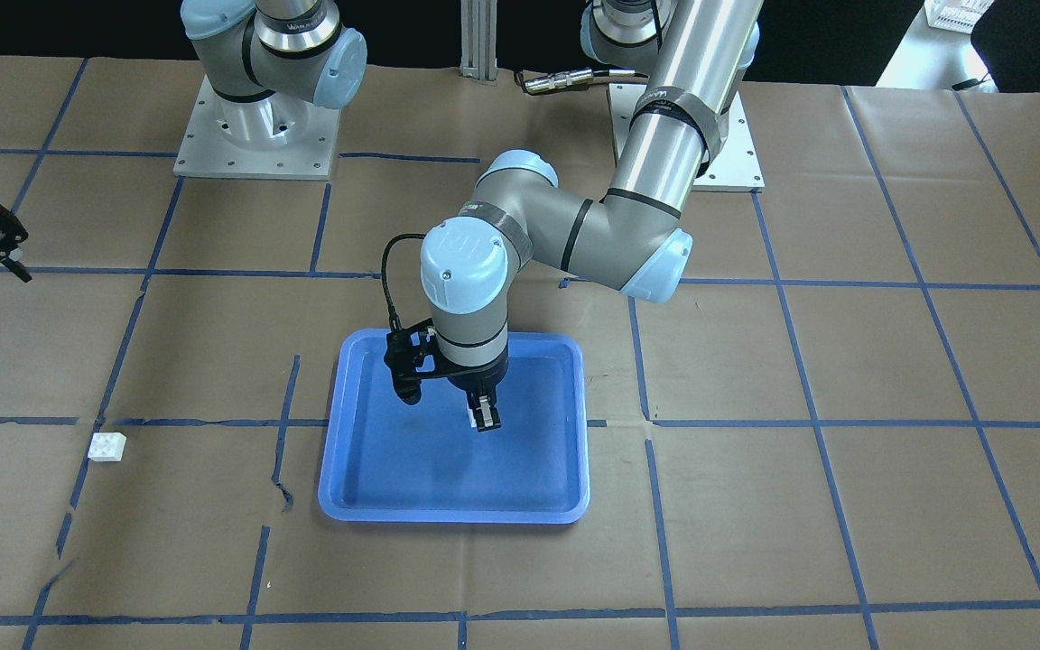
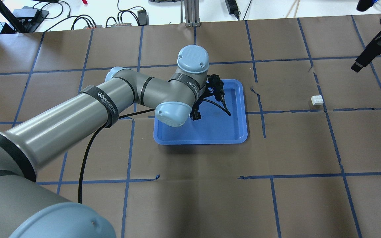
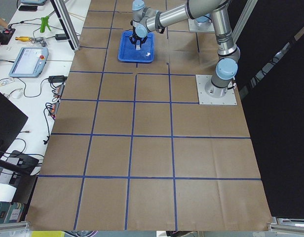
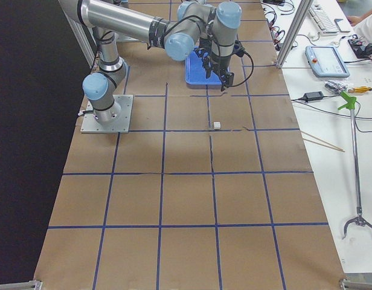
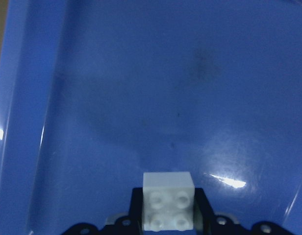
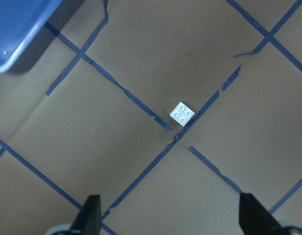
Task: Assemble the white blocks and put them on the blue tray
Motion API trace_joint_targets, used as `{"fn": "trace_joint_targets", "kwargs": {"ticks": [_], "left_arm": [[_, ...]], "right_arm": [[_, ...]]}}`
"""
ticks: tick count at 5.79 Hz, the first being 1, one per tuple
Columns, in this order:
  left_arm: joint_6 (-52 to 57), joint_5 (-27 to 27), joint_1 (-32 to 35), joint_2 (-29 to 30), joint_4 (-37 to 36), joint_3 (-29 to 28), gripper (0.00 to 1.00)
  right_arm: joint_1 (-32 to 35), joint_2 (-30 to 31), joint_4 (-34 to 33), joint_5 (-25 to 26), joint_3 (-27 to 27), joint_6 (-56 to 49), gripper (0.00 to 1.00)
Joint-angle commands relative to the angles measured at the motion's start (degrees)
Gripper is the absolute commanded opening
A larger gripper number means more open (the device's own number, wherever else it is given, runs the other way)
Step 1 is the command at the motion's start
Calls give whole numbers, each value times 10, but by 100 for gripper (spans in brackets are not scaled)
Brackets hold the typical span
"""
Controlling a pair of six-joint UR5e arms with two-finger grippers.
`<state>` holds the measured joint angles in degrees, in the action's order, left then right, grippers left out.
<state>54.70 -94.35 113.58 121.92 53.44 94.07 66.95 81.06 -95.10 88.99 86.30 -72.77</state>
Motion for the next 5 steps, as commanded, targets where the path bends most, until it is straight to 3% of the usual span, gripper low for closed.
{"fn": "trace_joint_targets", "kwargs": {"ticks": [1, 2, 3, 4, 5], "left_arm": [[3, 1, 1, 10, -2, 0, 4], [1, 3, 1, 13, -4, 0, 19], [1, 29, 1, 10, 2, -1, 98], [1, 32, 1, -4, 3, -1, 99], [-4, 29, -1, -24, 19, -10, 99]], "right_arm": [[-23, -34, -46, 2, 2, -308, 100], [-23, -38, -52, 0, 12, -392, 100], [-23, -55, -63, -22, 45, -407, 100], [-23, -71, -83, -92, 75, -473, 100], [-27, -87, -105, -100, 94, -484, 100]]}}
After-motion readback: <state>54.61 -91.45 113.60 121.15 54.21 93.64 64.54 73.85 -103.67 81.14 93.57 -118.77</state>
